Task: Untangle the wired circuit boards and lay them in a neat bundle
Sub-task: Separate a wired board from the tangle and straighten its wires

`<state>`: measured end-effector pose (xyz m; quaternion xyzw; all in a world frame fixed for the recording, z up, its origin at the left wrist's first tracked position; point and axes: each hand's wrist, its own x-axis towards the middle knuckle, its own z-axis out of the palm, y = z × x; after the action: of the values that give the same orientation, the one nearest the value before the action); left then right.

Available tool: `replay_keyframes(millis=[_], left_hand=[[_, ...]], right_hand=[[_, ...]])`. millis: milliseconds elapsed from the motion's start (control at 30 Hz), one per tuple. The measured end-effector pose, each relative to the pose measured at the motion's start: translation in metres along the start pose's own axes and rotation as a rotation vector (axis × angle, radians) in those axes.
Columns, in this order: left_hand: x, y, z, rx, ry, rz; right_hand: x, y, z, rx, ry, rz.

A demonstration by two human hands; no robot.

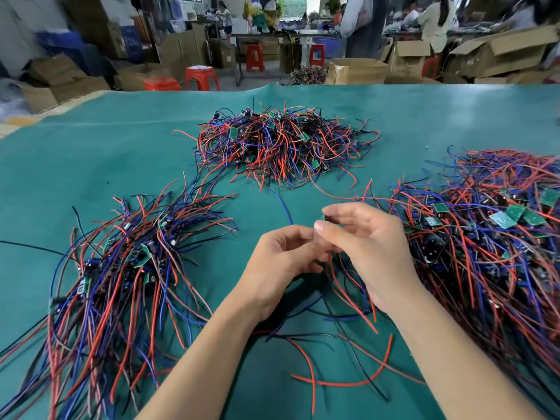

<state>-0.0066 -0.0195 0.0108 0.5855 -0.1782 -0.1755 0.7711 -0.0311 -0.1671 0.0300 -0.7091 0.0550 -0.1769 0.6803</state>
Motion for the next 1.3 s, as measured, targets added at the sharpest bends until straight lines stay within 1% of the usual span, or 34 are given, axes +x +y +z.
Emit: replay_keyframes(millis=[100,167,400,500,567,633,800,900,967,1100,1200,1300], left_hand=[[0.001,0.0,0.001,-0.006,0.019,-0.015],[0.001,0.001,0.002,-0.009,0.037,-0.006],[0.003,0.001,0.004,0.023,0.094,-0.01],[0.002,0.002,0.005,0.069,0.107,-0.005],[0.003,0.002,0.005,0.076,0.119,-0.012],[0.003,0.002,0.004,0.061,0.127,-0.023],[0.003,0.004,0.005,-0.027,0.127,-0.072],[0.005,0.005,0.005,-0.061,0.147,-0.098],[0.005,0.004,0.005,-0.05,0.138,-0.11],[0.004,0.004,0.005,-0.017,0.066,-0.112],[0.002,0.005,0.005,-0.012,0.06,-0.112],[0.001,0.006,0.007,0.051,0.038,-0.106]], right_hand=[[-0.001,0.0,0.0,-0.005,-0.09,-0.023],[-0.002,-0.001,0.002,0.038,-0.123,-0.029],[-0.003,-0.004,0.005,0.068,-0.148,-0.004],[-0.004,-0.004,0.006,0.034,-0.177,0.01],[-0.003,-0.003,0.005,0.009,-0.169,0.023],[-0.002,-0.002,0.003,0.036,-0.156,0.03],[-0.001,0.0,0.003,0.064,-0.129,0.055],[0.001,0.005,0.002,-0.061,-0.018,0.061],[0.001,0.006,0.001,-0.107,-0.026,0.063],[-0.001,0.004,0.002,-0.004,-0.164,0.136],[0.001,0.004,0.0,0.105,-0.178,0.214],[0.001,0.003,-0.001,0.142,-0.156,0.228]])
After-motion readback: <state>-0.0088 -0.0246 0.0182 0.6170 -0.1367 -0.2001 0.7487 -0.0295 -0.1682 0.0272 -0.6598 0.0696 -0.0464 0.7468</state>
